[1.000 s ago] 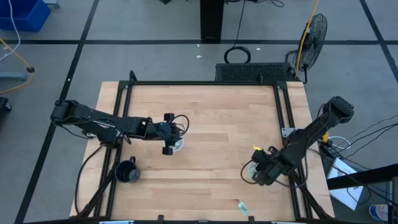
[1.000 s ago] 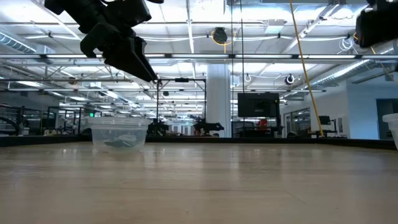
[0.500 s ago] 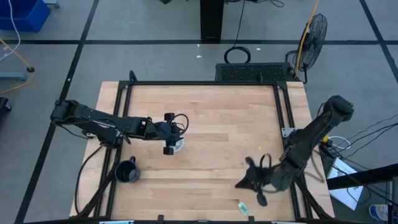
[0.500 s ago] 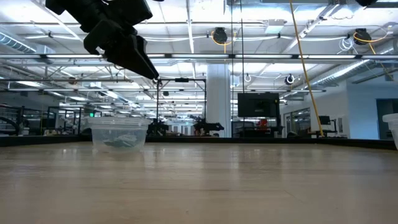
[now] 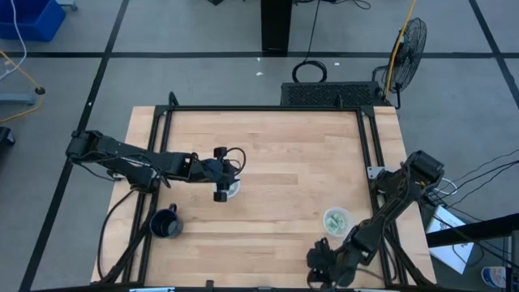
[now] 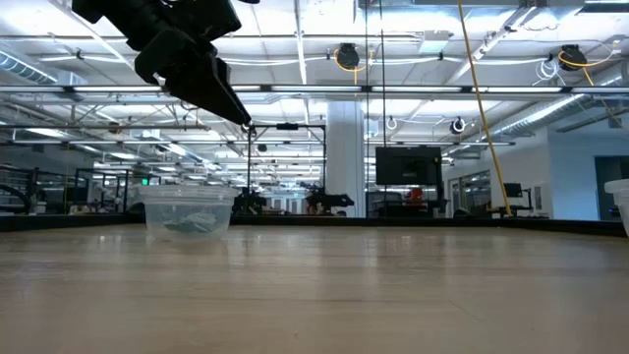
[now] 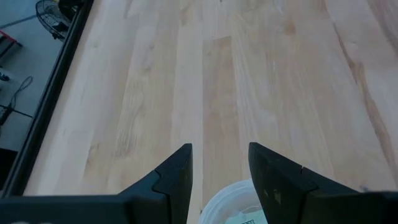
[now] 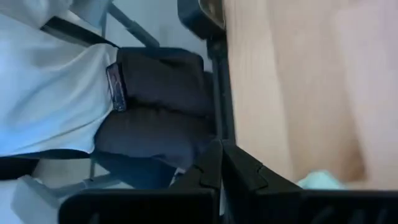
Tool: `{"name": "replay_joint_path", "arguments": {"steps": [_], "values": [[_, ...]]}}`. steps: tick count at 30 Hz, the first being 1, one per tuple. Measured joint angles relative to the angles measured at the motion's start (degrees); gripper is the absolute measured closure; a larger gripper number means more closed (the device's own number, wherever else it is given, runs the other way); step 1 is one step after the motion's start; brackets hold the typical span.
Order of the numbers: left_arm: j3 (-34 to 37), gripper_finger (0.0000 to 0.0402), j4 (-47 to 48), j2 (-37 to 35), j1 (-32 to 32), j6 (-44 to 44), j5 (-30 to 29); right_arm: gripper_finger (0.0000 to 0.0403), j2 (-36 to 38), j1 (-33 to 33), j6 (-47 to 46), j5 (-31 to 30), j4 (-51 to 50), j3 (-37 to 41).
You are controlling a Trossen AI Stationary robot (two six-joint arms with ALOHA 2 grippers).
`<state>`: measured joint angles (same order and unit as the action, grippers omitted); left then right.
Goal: Pick and place Stevia / Truvia into bins
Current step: Put the green stevia packet into the left transparent container
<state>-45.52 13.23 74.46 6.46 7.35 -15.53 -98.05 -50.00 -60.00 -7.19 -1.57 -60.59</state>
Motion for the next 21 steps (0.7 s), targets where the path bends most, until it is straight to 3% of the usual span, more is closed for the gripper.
{"name": "replay_joint_path", "arguments": {"steps": [7, 21], "values": [[0.00, 0.0238, -0.11, 0.00, 0.00, -0.41, 0.00, 0.0403, -6.43, -1.33, -11.64, 7.32, -4.50, -2.78], [0.00, 0.0238, -0.24, 0.00, 0.00, 1.95, -0.02, 0.0403, -7.77, 0.93, -2.55, 7.40, -17.87, -2.93]]}}
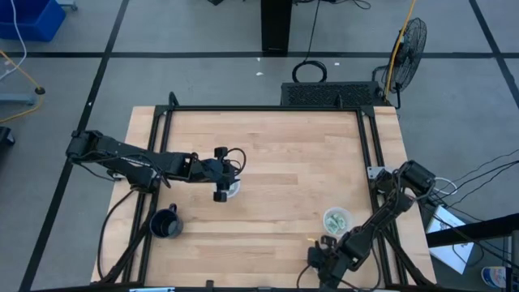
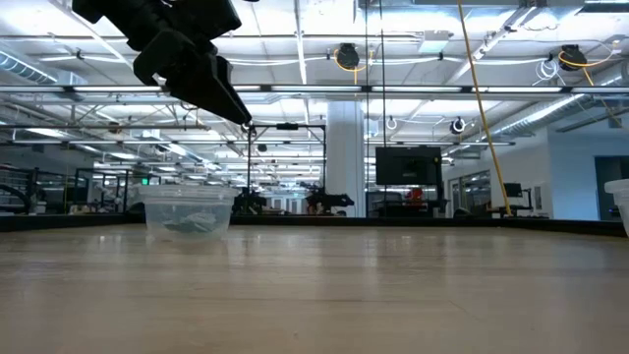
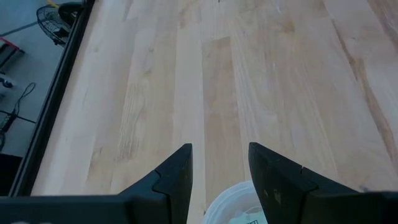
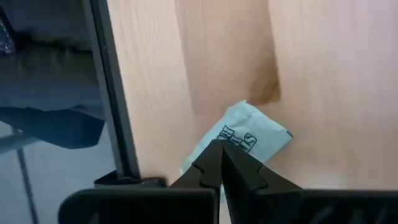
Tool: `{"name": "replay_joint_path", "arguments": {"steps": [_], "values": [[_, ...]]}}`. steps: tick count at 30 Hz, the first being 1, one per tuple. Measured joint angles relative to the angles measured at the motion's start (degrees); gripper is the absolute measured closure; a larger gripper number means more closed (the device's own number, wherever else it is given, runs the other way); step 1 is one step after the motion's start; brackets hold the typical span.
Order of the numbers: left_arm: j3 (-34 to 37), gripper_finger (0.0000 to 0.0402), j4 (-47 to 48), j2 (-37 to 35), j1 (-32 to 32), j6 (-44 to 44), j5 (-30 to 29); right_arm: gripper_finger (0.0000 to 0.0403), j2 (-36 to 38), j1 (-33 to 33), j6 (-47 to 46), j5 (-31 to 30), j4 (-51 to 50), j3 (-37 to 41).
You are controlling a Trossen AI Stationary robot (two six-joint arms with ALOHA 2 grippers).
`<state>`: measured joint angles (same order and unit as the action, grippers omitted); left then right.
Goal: Pick and place Stevia / Truvia into bins
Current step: Put the green stevia packet into the left transparent container
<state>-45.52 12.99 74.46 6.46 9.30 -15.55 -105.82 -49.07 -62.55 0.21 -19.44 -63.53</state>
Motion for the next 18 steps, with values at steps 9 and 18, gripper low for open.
{"name": "replay_joint_path", "arguments": {"steps": [9, 18], "values": [[0.00, 0.0238, 0.00, 0.00, -0.02, 2.79, 0.00, 0.0403, 0.12, 3.57, 9.16, -0.03, -0.13, 0.00], [0.00, 0.0238, 0.03, 0.00, 0.00, 5.27, -0.02, 0.0403, 0.10, 15.46, 27.68, -11.15, -2.48, 0.04]]}}
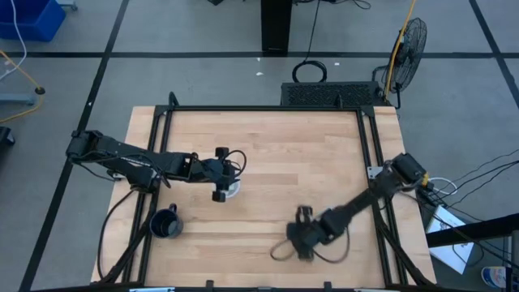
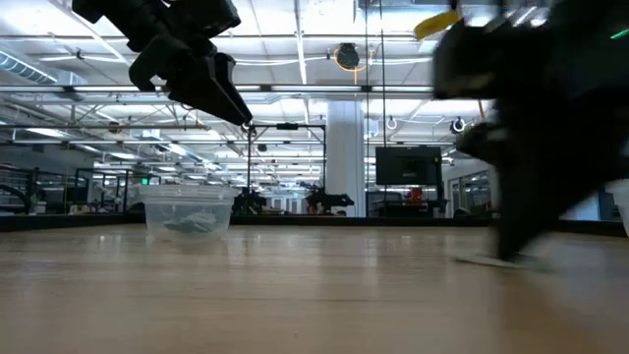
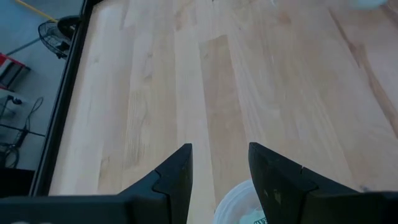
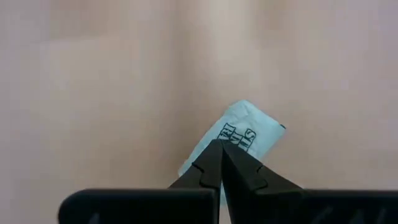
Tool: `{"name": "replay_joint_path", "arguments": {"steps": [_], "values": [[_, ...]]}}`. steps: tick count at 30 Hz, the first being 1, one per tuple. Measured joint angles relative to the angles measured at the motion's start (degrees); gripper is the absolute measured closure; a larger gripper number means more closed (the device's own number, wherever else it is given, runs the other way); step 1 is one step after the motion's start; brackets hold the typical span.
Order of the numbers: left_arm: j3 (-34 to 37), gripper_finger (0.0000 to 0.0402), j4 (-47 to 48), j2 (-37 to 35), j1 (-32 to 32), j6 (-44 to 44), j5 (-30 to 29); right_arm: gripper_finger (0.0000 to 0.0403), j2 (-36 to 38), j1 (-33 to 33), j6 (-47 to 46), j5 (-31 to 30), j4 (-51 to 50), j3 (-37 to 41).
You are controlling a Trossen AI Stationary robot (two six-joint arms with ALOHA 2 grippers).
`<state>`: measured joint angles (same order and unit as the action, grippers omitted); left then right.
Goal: Pick and place Stevia / Truvia into bins
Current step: Put the green stevia packet into the left transparent container
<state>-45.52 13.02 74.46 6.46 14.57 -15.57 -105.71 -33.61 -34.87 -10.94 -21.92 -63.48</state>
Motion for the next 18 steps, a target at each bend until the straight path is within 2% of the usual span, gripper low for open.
{"name": "replay_joint_path", "arguments": {"steps": [4, 6, 9, 13, 16, 18], "values": [[0.00, 0.0238, 0.62, 0.00, 0.00, 0.00, 0.00, 0.0403, -0.02, 7.66, 5.33, -11.25, -0.86, 0.11], [0.00, 0.0238, 0.63, 0.00, 0.00, -0.01, 0.00, 0.0403, -0.02, 11.53, 6.52, -14.66, 1.37, 0.11], [0.00, 0.0238, 0.63, 0.00, 0.00, -0.51, 0.00, 0.0403, -0.02, 16.33, 9.72, -12.77, 6.00, 0.11], [0.00, 0.0238, 0.60, 0.26, 0.00, -3.43, 0.65, 0.0403, 0.40, 18.43, 17.92, -10.63, 10.82, 0.11], [0.00, 0.0238, 0.52, 1.78, -0.02, -5.71, 4.82, 0.0403, 3.00, 18.25, 19.29, -15.82, 10.23, 0.11], [0.00, 0.0238, -1.37, 4.05, 0.03, -6.34, 6.86, 0.0403, 5.90, 17.61, 16.55, -21.55, 6.60, 0.11]]}}
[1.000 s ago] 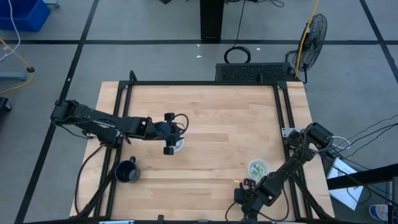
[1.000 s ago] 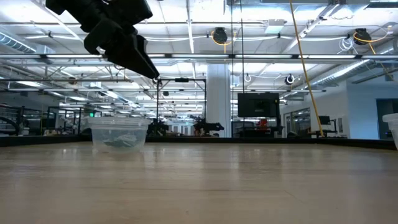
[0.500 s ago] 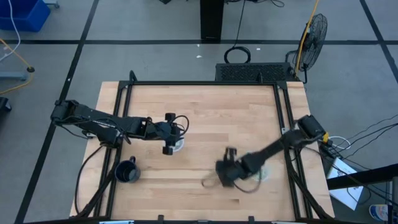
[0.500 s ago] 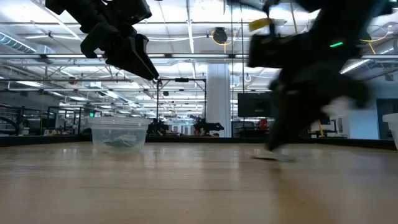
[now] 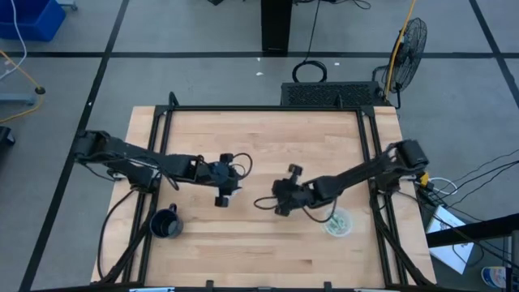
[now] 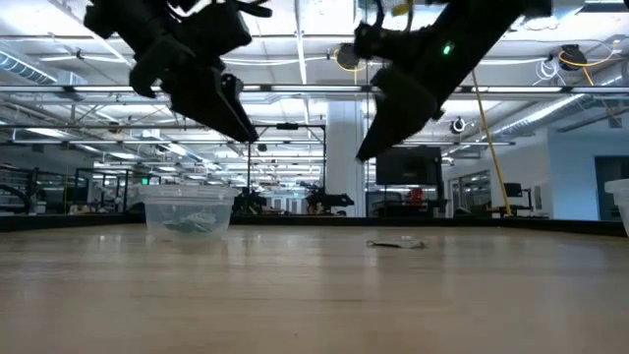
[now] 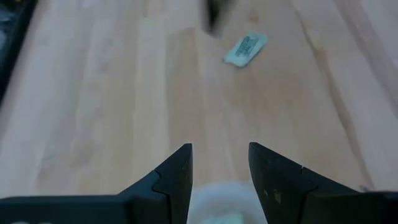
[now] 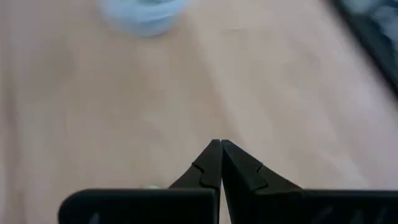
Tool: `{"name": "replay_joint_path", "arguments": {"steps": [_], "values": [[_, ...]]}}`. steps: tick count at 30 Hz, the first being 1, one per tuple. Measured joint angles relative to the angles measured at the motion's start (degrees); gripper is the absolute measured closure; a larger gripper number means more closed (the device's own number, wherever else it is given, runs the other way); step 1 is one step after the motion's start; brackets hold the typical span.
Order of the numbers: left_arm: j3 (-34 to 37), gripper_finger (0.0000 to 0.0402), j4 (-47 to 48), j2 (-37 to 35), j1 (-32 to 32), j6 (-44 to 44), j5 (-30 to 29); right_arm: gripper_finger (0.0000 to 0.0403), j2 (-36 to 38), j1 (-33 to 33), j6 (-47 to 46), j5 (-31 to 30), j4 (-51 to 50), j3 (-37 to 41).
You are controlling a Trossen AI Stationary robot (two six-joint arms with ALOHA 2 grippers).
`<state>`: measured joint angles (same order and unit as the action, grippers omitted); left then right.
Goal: Pick and place Stevia / Truvia into bins
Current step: Put the green stevia packet into the left transparent container
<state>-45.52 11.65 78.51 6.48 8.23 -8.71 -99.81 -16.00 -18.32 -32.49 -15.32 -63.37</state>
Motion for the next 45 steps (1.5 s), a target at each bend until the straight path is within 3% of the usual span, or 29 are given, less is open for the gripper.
{"name": "replay_joint_path", "arguments": {"steps": [6, 9, 13, 21, 26, 37, 41, 45], "values": [[0.02, 0.0238, -16.80, 9.30, 1.28, 3.46, 3.03, 0.0403, 9.46, -1.54, -13.31, -8.45, -11.81, 0.93], [0.01, 0.0238, -26.88, 15.13, 1.91, 7.08, 7.34, 0.0403, 13.21, -2.30, -15.18, -11.33, -12.69, 3.19], [-1.16, 0.0238, -34.05, 21.71, 1.94, 8.91, 7.38, 0.0403, 17.74, -2.69, -16.37, -14.87, -12.05, 7.46], [-14.53, 0.0238, -28.64, 32.88, 1.54, 9.09, 7.56, 0.0403, 25.42, -2.74, -21.32, -16.90, -4.09, 19.29], [-23.10, 0.0238, -17.76, 39.00, 0.31, 9.51, 7.18, 0.0403, 31.06, -2.44, -20.66, -17.07, 0.64, 23.75], [-25.81, 0.0240, -15.31, 42.42, -0.13, 9.47, 7.41, 0.0403, 36.52, -2.48, -15.00, -16.71, 7.82, 29.93], [-25.81, 0.0281, -14.97, 42.41, -0.47, 9.69, 7.84, 0.0403, 36.50, -2.48, -16.47, -16.64, 7.69, 30.88], [-25.81, 0.0365, -14.05, 42.39, -1.50, 10.28, 8.74, 0.0403, 36.50, -2.48, -16.40, -16.52, 8.19, 30.87]]}}
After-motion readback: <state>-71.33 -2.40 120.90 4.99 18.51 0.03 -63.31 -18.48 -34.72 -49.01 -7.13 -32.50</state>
